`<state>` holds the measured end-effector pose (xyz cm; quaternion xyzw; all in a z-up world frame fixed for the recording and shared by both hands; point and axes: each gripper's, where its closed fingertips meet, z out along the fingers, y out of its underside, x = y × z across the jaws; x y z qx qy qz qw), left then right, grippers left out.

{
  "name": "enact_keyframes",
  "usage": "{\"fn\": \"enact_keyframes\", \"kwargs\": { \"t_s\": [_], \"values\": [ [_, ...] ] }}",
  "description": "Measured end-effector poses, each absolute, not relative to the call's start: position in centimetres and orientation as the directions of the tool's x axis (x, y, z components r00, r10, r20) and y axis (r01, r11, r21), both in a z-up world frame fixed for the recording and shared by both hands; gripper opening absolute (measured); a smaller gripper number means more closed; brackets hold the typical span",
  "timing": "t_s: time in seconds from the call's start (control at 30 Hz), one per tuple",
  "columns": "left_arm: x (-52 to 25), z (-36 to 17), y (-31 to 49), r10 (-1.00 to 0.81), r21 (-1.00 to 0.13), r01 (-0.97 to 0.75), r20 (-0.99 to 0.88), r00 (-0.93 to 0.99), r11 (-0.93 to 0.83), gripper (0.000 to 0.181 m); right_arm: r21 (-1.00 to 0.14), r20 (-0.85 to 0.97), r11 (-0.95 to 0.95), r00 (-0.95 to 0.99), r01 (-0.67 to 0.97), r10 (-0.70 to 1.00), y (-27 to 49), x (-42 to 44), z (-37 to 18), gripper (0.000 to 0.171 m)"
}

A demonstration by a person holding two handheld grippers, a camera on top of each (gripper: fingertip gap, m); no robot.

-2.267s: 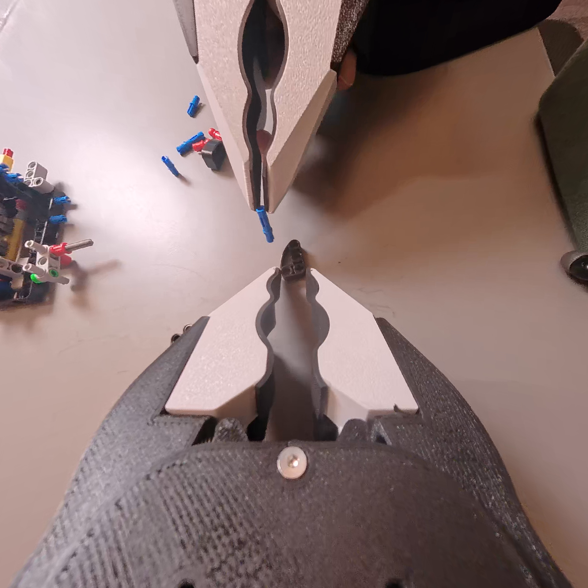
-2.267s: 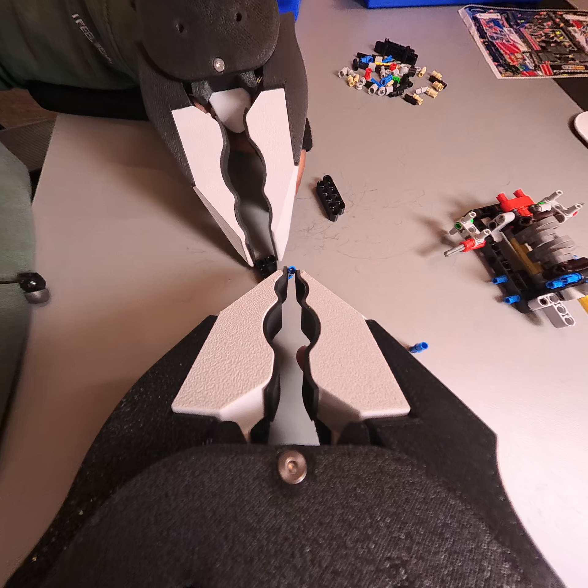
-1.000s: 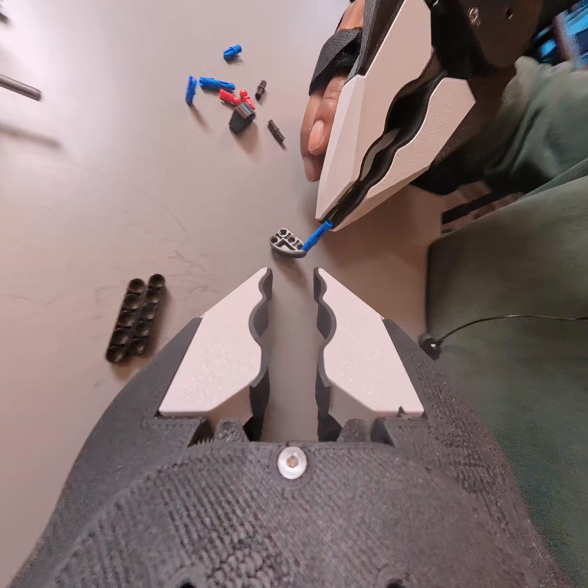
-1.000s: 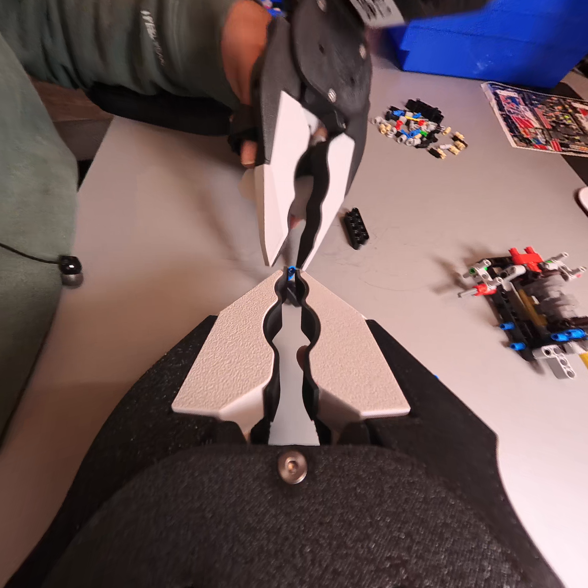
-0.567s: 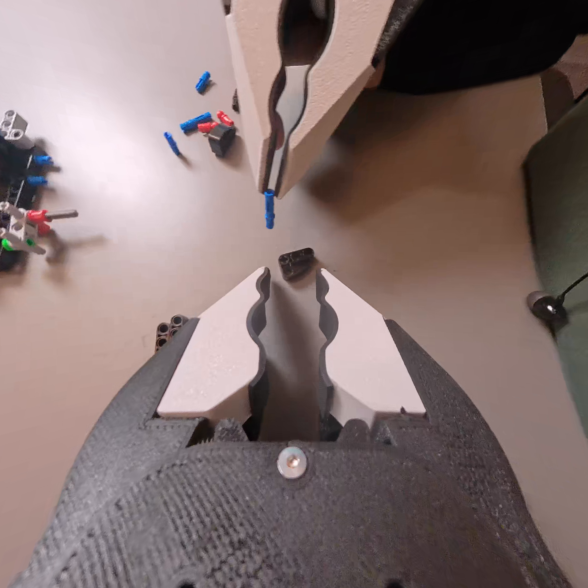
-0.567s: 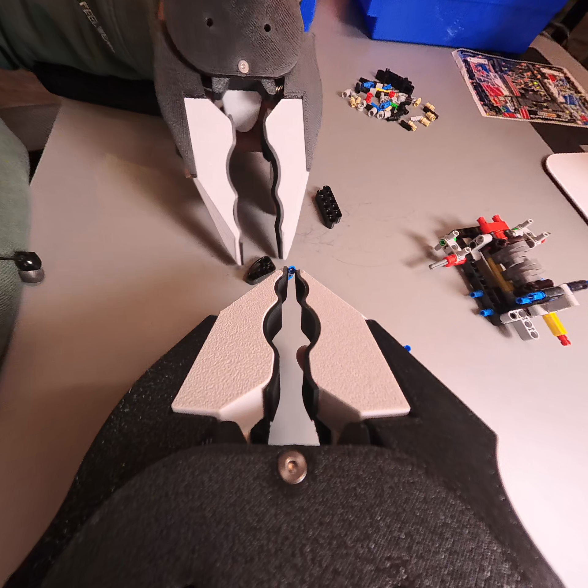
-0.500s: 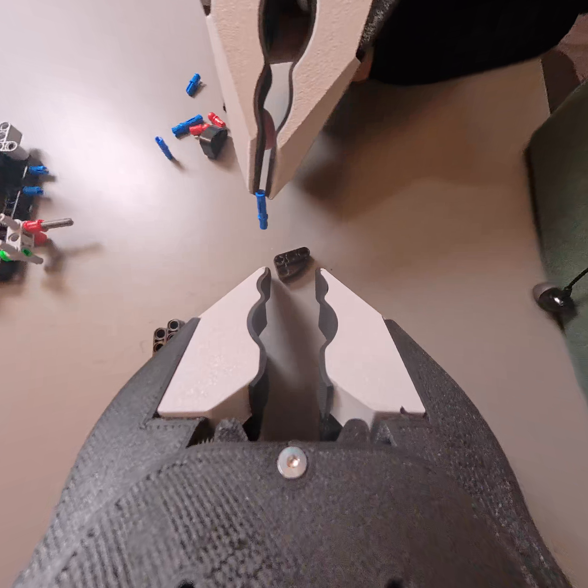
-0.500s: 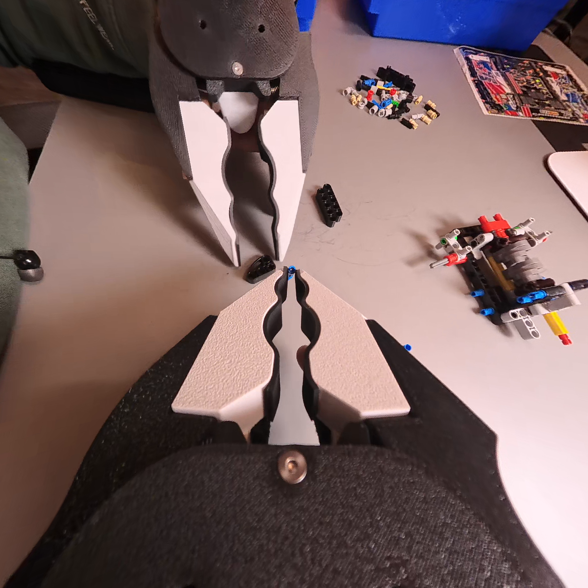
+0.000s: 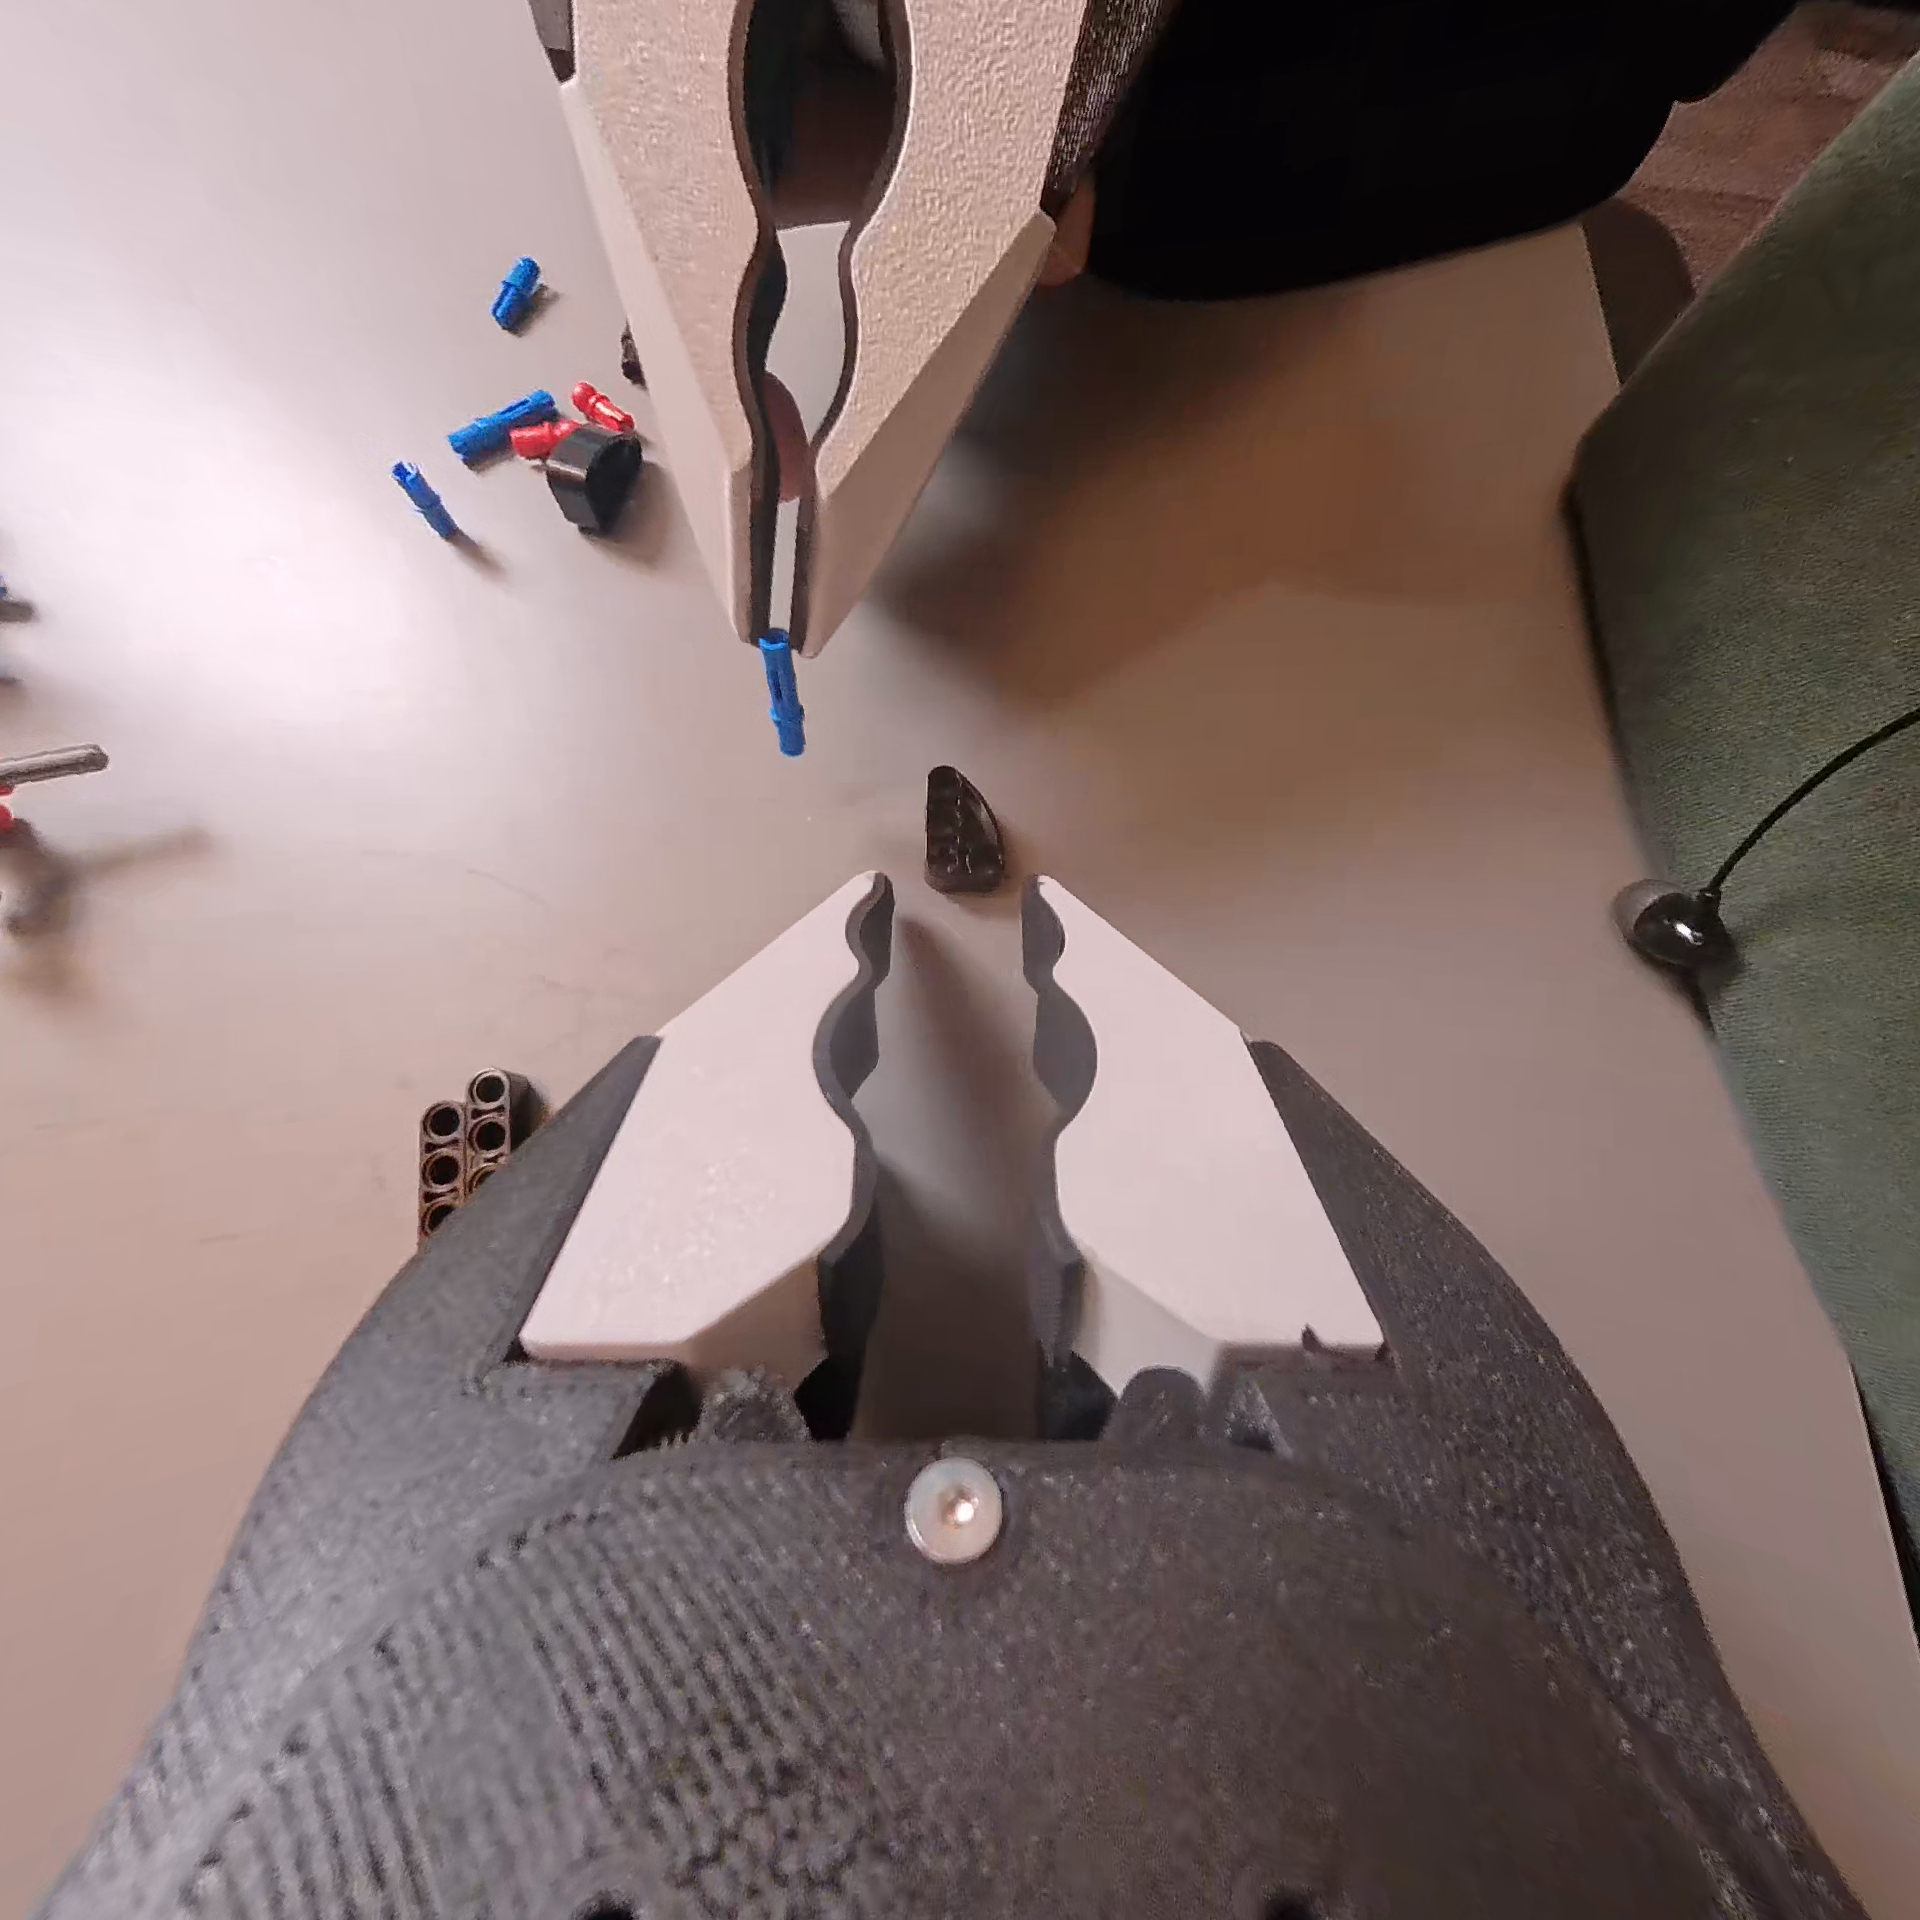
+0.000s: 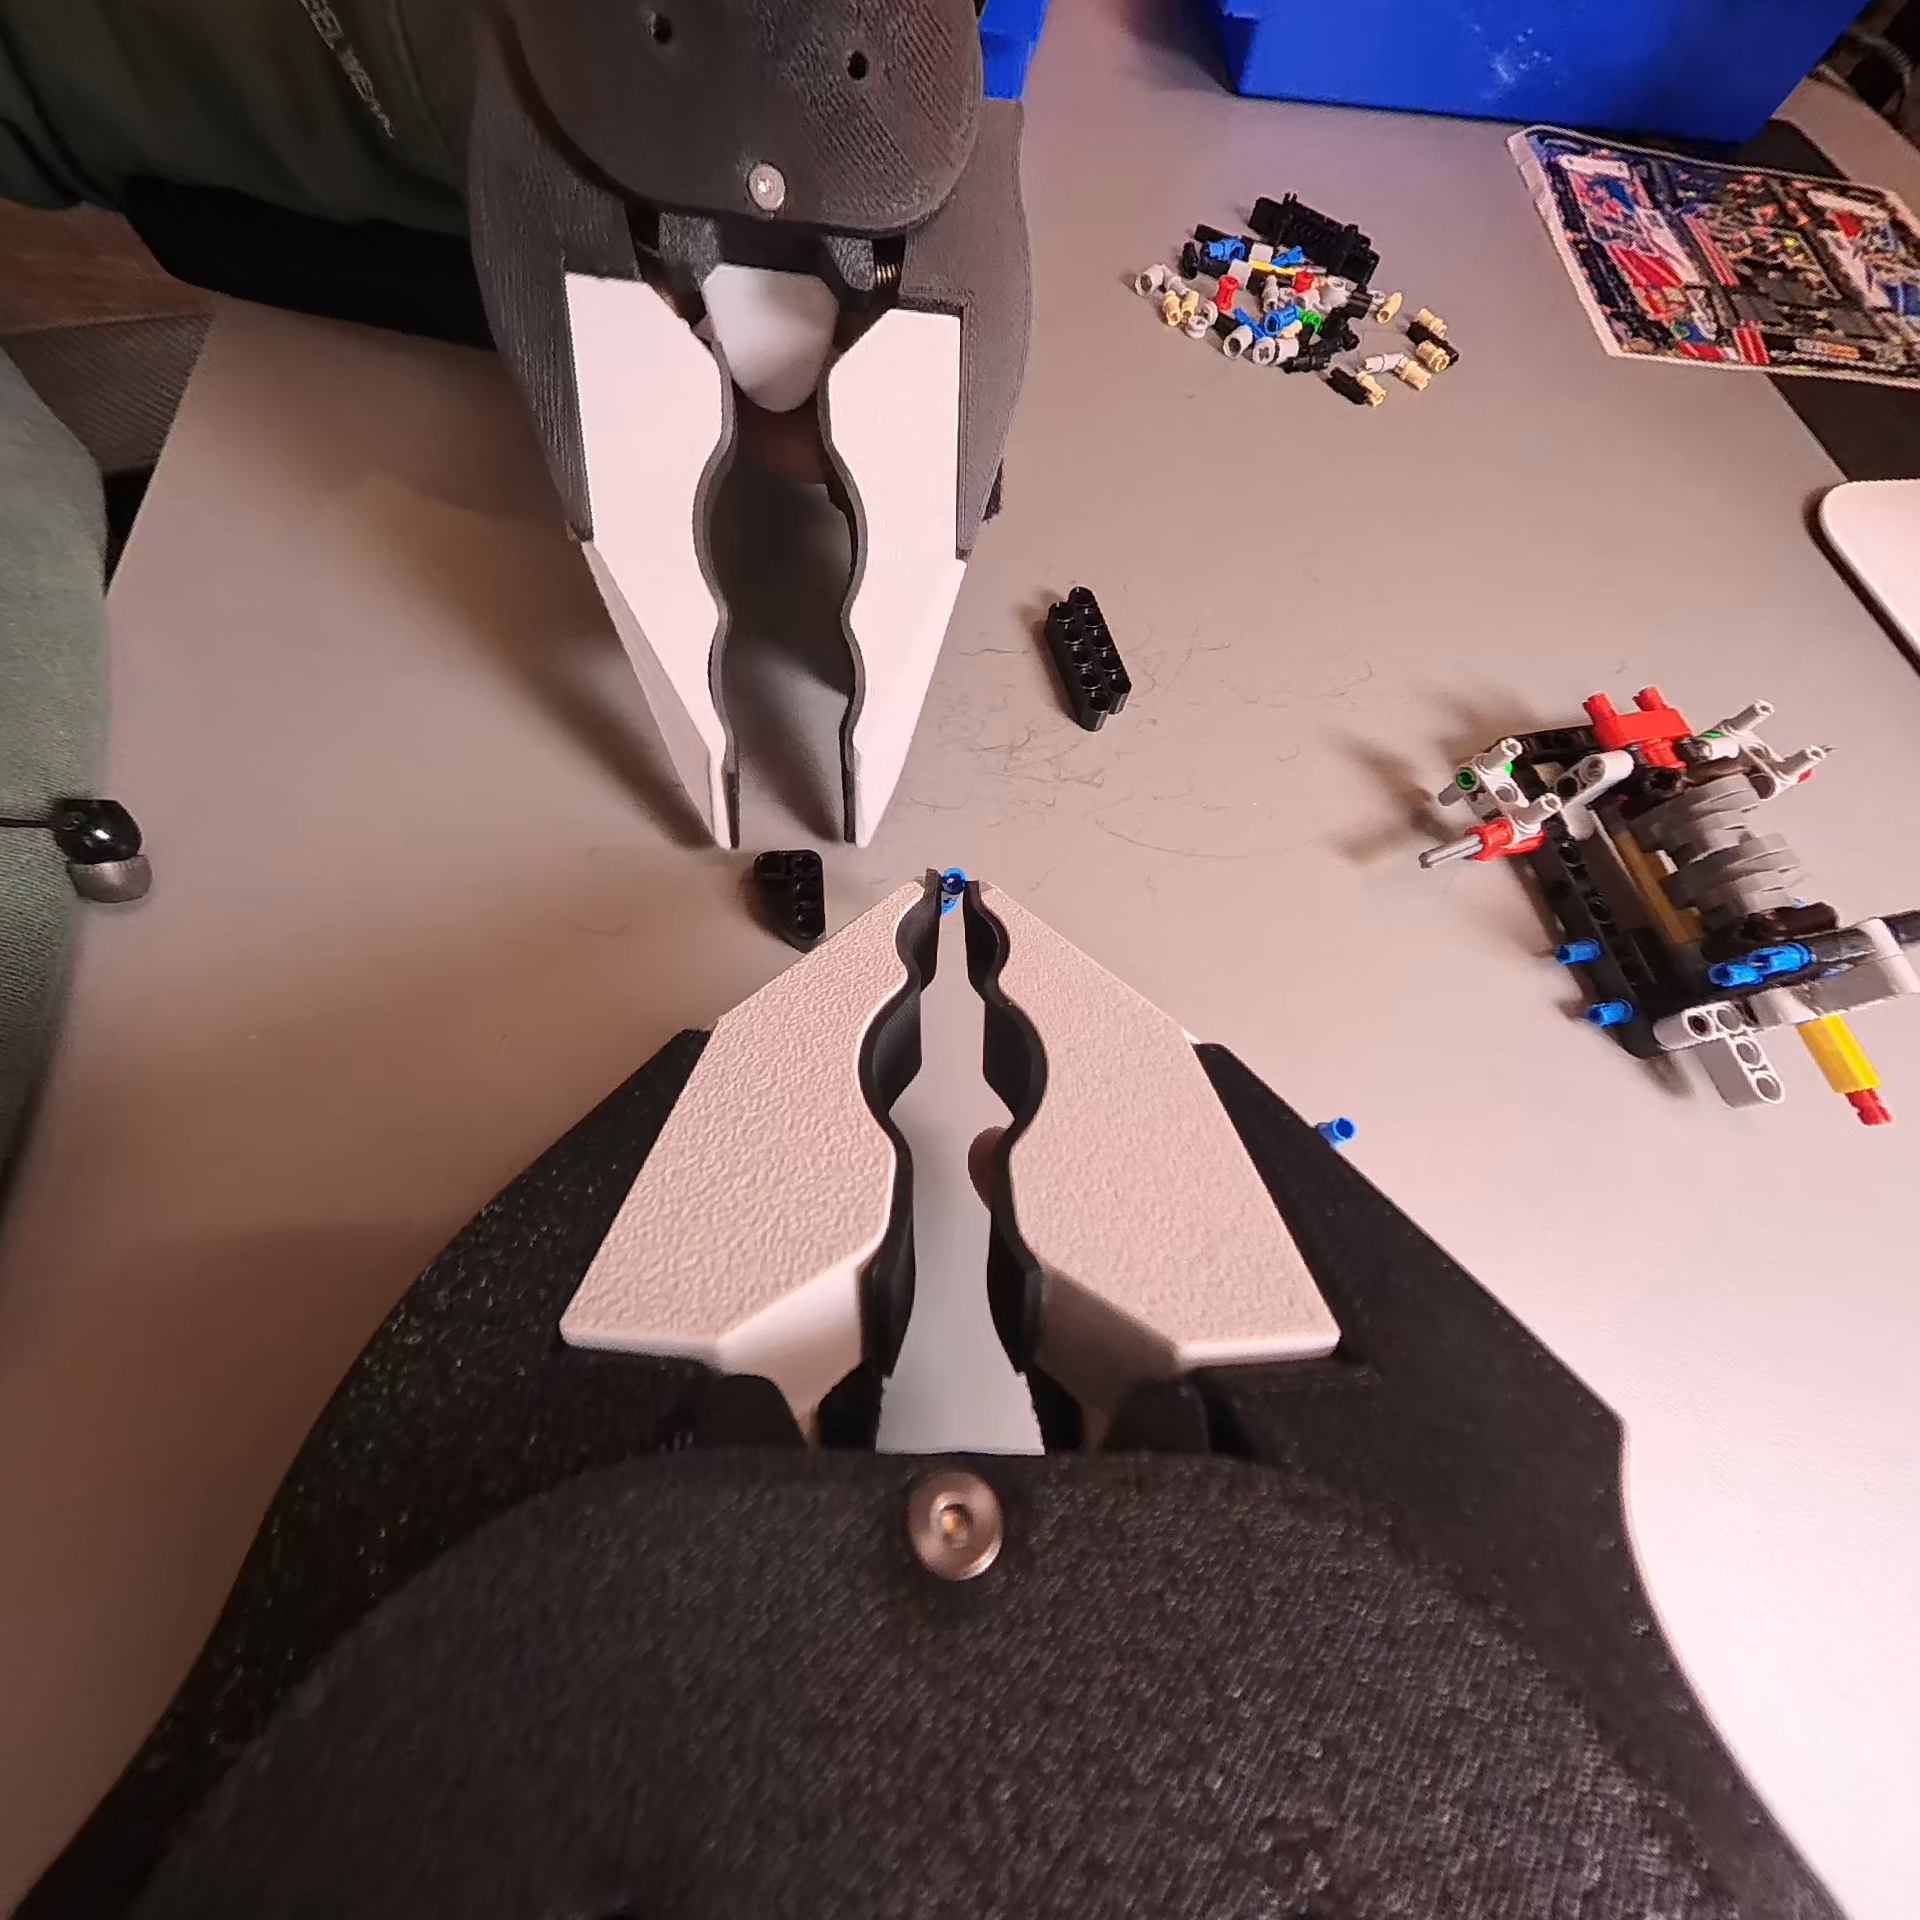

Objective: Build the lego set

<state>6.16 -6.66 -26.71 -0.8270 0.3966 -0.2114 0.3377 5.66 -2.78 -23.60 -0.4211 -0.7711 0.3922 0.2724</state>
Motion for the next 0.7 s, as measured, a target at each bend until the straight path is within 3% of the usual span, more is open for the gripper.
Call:
{"fn": "enact_keyframes", "kwargs": {
  "t_s": [0.7],
  "values": [
    [5.4,-27.0,-5.0,-0.758,-0.733,-0.516,0.0,0.652,-0.444,0.013,-0.841,0.092,0.328,-0.484,0.43,0.87,-2.6,5.5,-23.4,0.001]
  ]
}}
